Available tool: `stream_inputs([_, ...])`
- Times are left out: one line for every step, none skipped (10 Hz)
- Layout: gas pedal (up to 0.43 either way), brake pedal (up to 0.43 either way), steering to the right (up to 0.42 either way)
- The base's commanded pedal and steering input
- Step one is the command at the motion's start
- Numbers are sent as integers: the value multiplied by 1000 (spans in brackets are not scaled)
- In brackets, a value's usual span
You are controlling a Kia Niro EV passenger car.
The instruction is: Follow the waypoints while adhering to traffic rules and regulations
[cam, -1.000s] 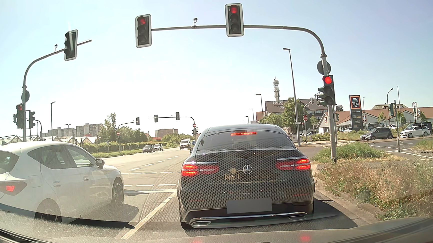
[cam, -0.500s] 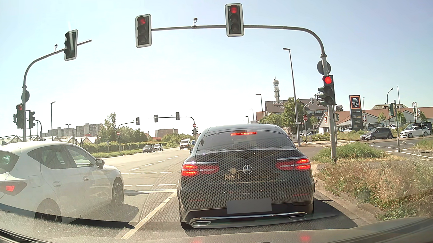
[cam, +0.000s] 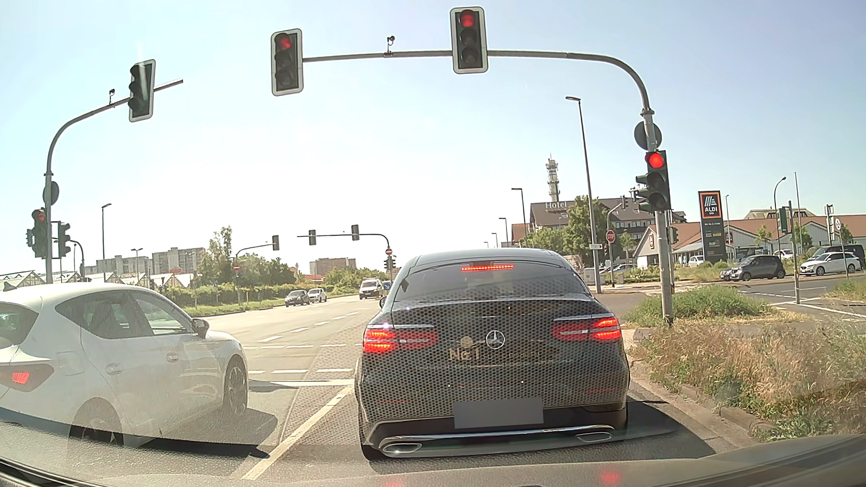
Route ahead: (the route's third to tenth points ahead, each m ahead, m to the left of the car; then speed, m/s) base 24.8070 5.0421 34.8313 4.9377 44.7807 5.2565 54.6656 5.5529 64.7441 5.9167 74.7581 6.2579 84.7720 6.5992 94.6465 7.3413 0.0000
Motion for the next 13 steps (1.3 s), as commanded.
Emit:
stream_inputs([0, 250, 0])
stream_inputs([0, 250, 0])
stream_inputs([0, 250, 0])
stream_inputs([0, 250, 0])
stream_inputs([0, 250, 0])
stream_inputs([0, 250, -1])
stream_inputs([0, 250, 0])
stream_inputs([0, 250, 0])
stream_inputs([0, 250, 0])
stream_inputs([0, 250, 0])
stream_inputs([0, 250, 0])
stream_inputs([0, 250, 0])
stream_inputs([0, 250, 0])
